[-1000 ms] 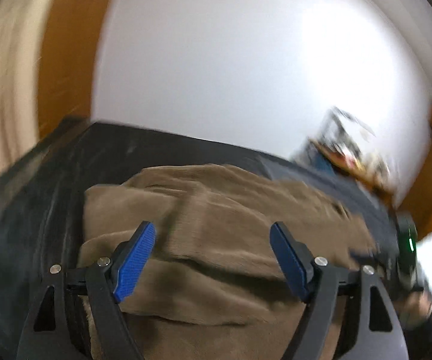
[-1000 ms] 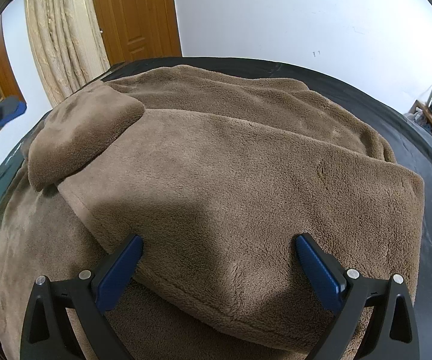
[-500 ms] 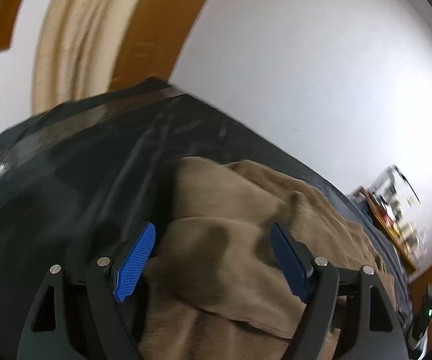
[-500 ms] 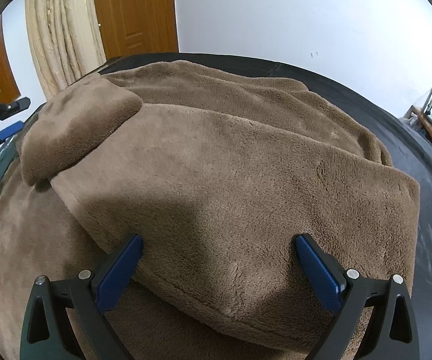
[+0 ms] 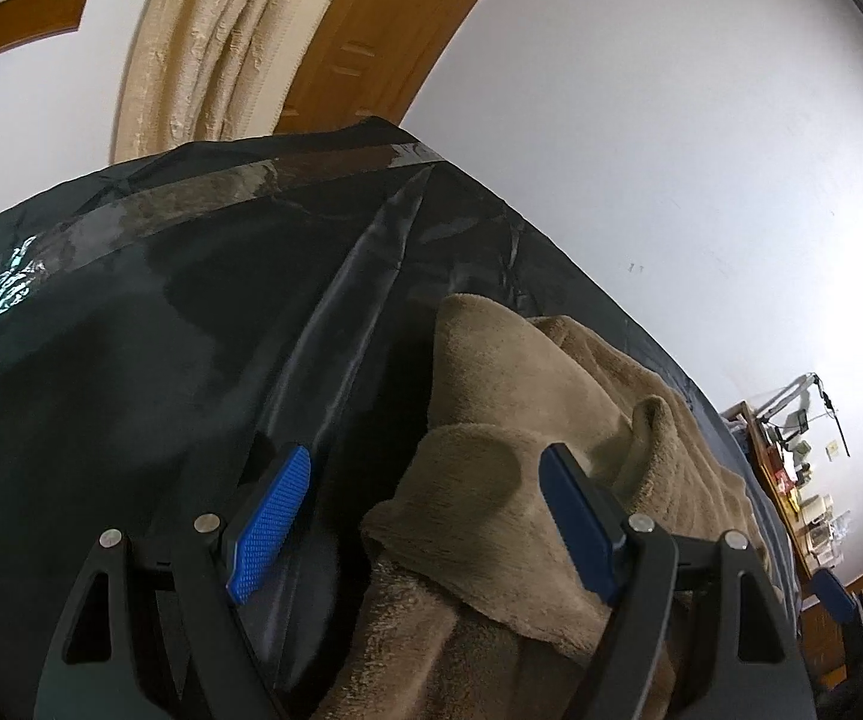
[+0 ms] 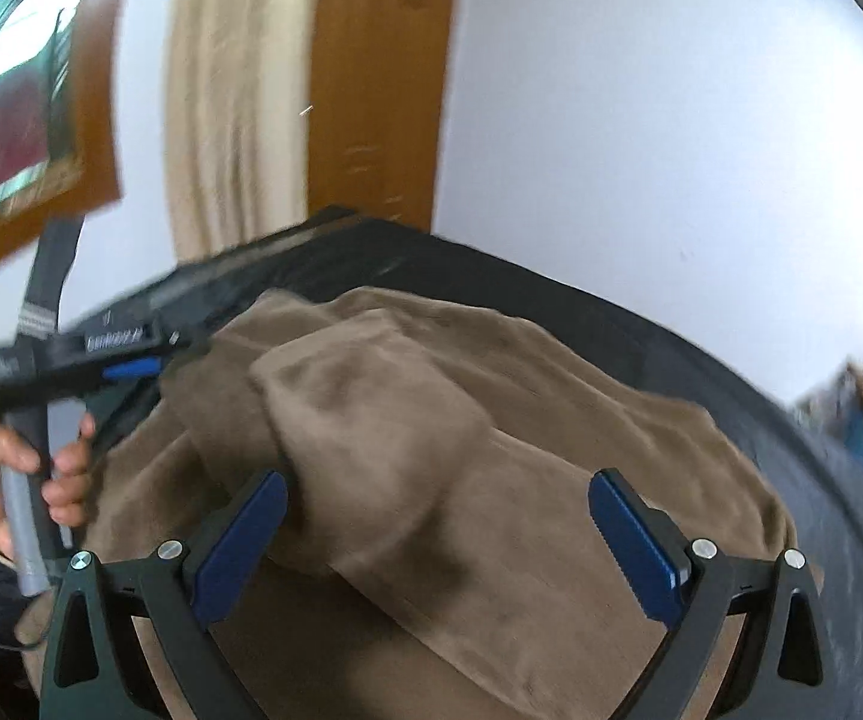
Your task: Fold clothes
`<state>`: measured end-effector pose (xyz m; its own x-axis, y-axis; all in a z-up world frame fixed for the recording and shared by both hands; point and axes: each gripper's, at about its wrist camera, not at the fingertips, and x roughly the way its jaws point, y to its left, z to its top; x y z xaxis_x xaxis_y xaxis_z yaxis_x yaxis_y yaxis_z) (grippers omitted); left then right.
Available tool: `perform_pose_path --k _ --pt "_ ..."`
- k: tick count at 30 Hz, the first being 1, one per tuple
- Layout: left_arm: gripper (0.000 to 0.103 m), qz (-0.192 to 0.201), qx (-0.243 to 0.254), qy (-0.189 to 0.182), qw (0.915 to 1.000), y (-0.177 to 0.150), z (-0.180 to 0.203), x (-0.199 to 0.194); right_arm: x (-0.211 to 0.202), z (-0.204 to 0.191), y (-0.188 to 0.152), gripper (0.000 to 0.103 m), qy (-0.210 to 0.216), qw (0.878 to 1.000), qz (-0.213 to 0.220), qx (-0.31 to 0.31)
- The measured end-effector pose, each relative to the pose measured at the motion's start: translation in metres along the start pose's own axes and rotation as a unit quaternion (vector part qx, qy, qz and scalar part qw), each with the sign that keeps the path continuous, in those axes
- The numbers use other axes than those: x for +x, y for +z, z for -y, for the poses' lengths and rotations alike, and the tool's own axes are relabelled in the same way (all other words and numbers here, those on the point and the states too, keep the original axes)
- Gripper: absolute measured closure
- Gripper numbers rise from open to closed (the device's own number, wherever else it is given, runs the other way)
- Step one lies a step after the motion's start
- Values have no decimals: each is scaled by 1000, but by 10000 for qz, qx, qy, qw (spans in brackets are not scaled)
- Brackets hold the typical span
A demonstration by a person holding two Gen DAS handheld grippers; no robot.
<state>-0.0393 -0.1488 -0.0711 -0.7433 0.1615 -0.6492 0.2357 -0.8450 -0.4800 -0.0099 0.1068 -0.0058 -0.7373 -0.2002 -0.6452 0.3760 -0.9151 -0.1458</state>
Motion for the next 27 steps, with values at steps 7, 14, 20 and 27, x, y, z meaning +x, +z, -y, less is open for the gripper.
perform_pose_path --k 7,14,20,27 --pt "21 6 164 -33 9999 0 5 -2 50 -43 13 1 -429 9953 -343 -796" --pt "21 -69 167 -12 9998 2 3 2 85 -6 -1 1 -941 9925 -727 -295" --pt "21 -135 167 -4 9998 2 2 6 46 79 -24 1 -1324 9779 -254 1599" --pt "21 -199 200 23 9996 -1 4 9 14 133 -79 1 -1388 9471 -286 2881"
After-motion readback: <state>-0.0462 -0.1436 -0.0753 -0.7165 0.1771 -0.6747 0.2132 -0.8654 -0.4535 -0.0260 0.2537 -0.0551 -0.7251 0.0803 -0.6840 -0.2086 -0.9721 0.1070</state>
